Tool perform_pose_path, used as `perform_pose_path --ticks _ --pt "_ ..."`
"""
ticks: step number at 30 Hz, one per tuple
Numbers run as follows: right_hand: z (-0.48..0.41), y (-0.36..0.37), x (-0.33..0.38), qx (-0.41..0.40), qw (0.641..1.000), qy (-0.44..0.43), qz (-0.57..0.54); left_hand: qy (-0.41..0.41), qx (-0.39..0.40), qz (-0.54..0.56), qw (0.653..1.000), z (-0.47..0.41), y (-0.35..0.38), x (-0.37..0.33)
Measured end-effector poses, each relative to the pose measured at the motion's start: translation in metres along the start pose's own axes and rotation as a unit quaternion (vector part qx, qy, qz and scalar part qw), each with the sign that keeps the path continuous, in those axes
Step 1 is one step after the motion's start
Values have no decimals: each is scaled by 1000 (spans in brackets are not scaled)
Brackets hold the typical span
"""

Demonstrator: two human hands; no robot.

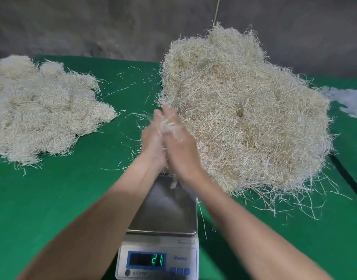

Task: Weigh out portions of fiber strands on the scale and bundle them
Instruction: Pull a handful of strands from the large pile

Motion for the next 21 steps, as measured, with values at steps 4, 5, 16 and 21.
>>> perform_pose_path --ticks 4,5,16,21 --pt "-19 -14 -16 -3 997 73 -14 -25 -20 -71 997 -9 4 6" --pt "-26 -25 -19 -14 995 86 -39 -1 13 -169 986 -7 6 0" --pt "-19 -50 -38 -196 949 158 -192 -102 58 -119 986 -10 -10 7" --pt "22 -1 -19 -67 986 -85 131 -69 -23 -69 995 -30 -12 -6"
Point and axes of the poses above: each hand's wrist, its own z-axis away from the middle knuckle, its own y-axis out of the palm, x = y × z, the point moved 5 cm from there along -z, towards the middle knuckle, and after that the axes turned 5 degrees about -y, right-handed, at the moved point
